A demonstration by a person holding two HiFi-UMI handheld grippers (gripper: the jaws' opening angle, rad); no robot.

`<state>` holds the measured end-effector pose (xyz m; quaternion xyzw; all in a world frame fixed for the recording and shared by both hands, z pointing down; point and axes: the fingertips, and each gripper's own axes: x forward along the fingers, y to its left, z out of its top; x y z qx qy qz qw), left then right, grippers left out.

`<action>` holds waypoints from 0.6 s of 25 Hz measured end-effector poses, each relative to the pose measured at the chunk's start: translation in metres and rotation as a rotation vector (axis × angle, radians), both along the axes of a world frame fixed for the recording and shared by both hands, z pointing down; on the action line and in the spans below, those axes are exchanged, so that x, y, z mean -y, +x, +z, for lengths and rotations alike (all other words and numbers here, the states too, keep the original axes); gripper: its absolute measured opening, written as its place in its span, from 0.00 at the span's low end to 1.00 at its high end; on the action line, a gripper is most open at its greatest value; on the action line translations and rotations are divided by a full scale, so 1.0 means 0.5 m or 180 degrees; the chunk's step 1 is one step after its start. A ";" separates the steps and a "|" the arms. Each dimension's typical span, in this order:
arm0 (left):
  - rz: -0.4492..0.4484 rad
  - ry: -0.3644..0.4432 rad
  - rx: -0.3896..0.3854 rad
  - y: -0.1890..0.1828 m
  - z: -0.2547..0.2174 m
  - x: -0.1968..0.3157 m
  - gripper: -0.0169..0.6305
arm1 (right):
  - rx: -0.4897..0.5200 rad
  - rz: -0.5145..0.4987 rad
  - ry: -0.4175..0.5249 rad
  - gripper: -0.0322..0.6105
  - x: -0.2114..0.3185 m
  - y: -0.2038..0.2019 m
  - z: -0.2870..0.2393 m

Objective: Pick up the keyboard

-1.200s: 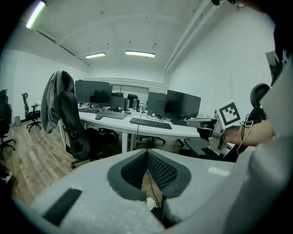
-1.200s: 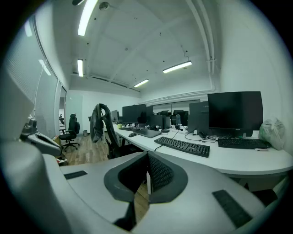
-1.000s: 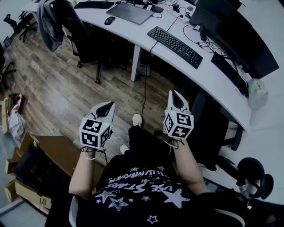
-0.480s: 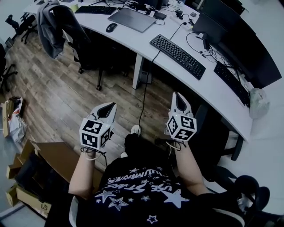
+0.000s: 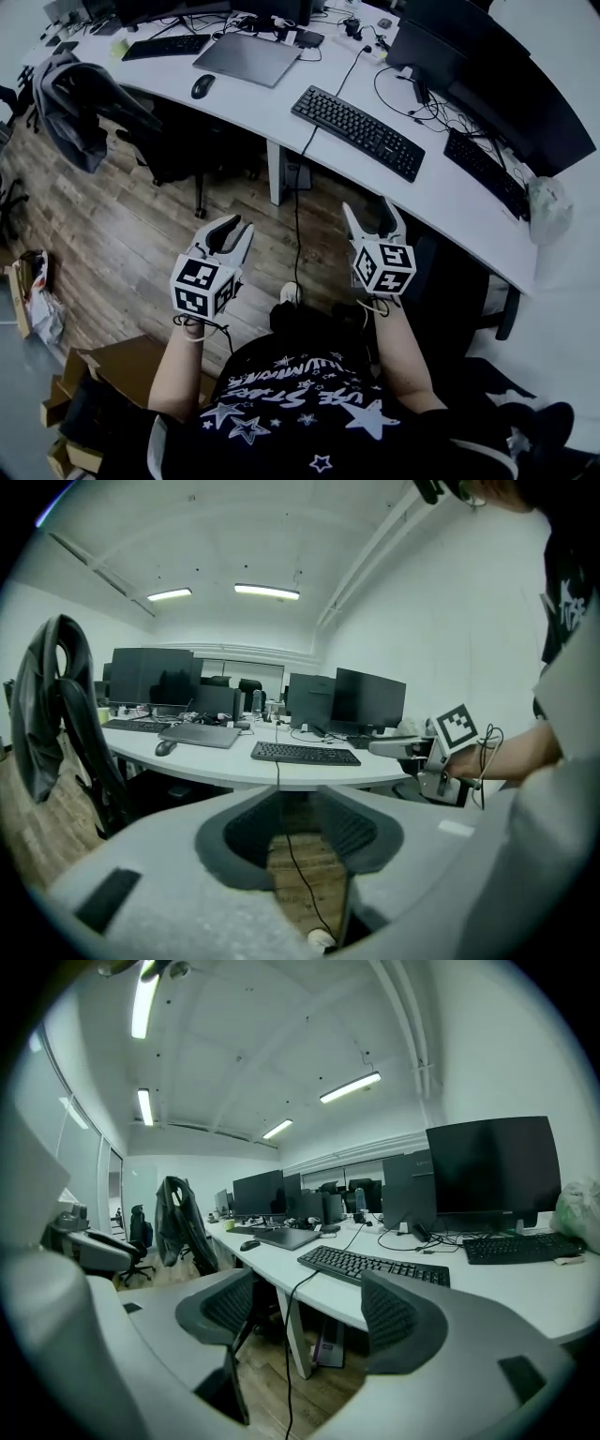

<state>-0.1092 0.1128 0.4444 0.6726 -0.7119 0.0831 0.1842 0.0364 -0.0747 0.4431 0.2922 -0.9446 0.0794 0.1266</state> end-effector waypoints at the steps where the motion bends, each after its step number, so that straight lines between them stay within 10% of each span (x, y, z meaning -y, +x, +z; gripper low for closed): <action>1: 0.0067 -0.0007 0.0000 -0.002 0.000 0.021 0.33 | -0.0027 0.0008 -0.0017 0.61 0.014 -0.001 0.006; 2: 0.0132 -0.0022 0.0009 -0.003 0.001 0.042 0.48 | -0.0054 0.0015 -0.0045 0.66 0.028 -0.002 0.013; 7: 0.0366 -0.0071 0.0030 -0.005 0.010 0.136 0.63 | -0.0197 0.0082 -0.0190 0.78 0.094 0.009 0.052; 15: 0.0653 -0.0235 0.0053 0.011 0.041 0.250 0.69 | -0.0426 0.0159 -0.0317 0.83 0.186 0.039 0.091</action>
